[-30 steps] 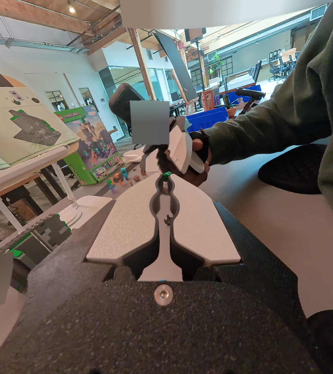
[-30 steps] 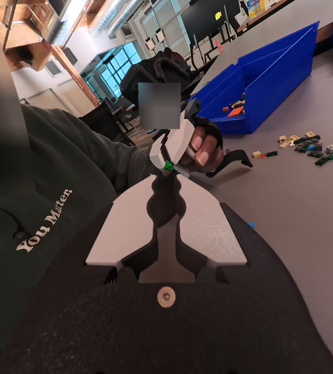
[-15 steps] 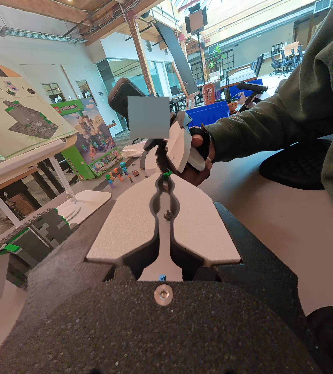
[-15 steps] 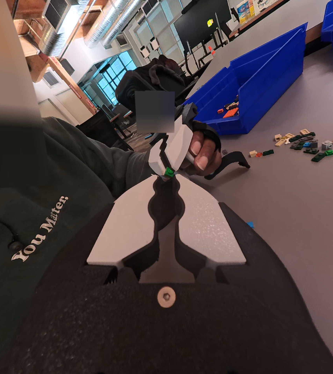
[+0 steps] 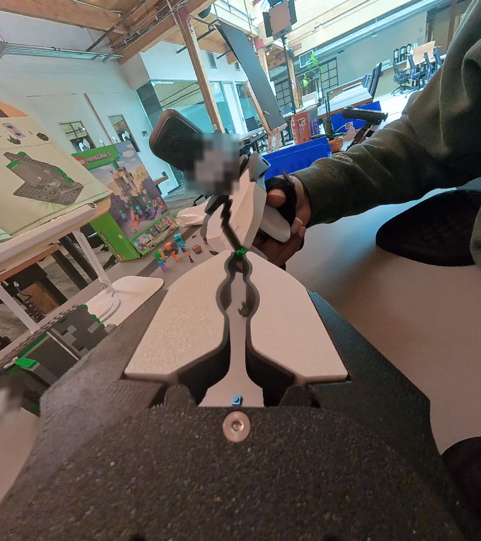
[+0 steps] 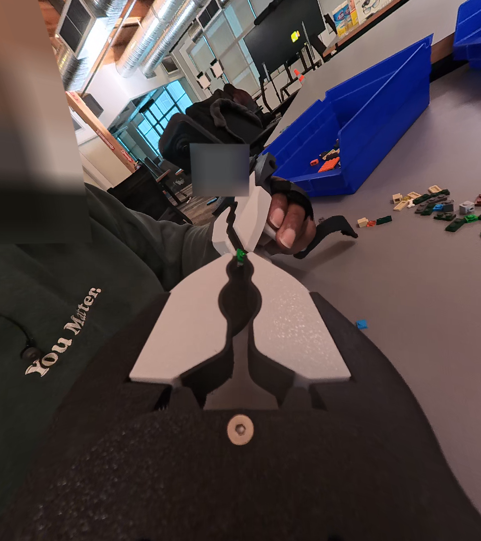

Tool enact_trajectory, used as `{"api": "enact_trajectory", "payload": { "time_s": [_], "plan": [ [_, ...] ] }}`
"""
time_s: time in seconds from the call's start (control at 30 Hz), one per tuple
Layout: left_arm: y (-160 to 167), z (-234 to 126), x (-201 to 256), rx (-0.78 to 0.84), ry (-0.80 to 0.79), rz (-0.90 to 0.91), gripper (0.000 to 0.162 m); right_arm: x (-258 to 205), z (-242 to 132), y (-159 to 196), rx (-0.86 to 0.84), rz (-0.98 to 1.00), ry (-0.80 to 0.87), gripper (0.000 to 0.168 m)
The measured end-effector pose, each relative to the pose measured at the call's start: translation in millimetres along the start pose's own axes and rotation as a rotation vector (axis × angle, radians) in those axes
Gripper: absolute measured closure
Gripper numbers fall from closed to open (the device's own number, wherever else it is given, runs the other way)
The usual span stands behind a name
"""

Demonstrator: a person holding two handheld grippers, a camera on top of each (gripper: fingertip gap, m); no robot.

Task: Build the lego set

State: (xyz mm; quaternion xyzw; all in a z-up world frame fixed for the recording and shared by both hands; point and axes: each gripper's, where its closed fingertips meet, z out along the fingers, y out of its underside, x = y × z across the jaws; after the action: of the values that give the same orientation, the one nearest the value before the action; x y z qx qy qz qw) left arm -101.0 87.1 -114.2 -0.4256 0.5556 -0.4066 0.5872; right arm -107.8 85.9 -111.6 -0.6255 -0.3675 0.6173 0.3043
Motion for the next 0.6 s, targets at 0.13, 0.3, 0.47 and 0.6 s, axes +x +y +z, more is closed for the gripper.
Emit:
{"api": "enact_trajectory", "payload": {
  "time_s": [0.13, 0.3, 0.47, 0.6],
  "plan": [
    [0.4, 0.7, 1.3, -0.012, -0.004, 0.018, 0.158, -0.1, -0.6, 1.1, -0.003, 0.006, 0.002, 0.166],
    [-0.3, 0.6, -1.1, -0.011, -0.021, 0.021, 0.158, 1.3, -2.4, 1.0, -0.014, -0.002, 0.022, 0.156],
    [-0.5, 1.3, -0.1, -0.015, -0.021, 0.031, 0.158, 1.1, 1.0, 3.6, -0.04, -0.009, 0.036, 0.158],
    [0.2, 1.1, -0.6, -0.017, -0.023, 0.029, 0.158, 1.6, 1.8, 3.4, -0.041, -0.009, 0.041, 0.161]
  ]
}}
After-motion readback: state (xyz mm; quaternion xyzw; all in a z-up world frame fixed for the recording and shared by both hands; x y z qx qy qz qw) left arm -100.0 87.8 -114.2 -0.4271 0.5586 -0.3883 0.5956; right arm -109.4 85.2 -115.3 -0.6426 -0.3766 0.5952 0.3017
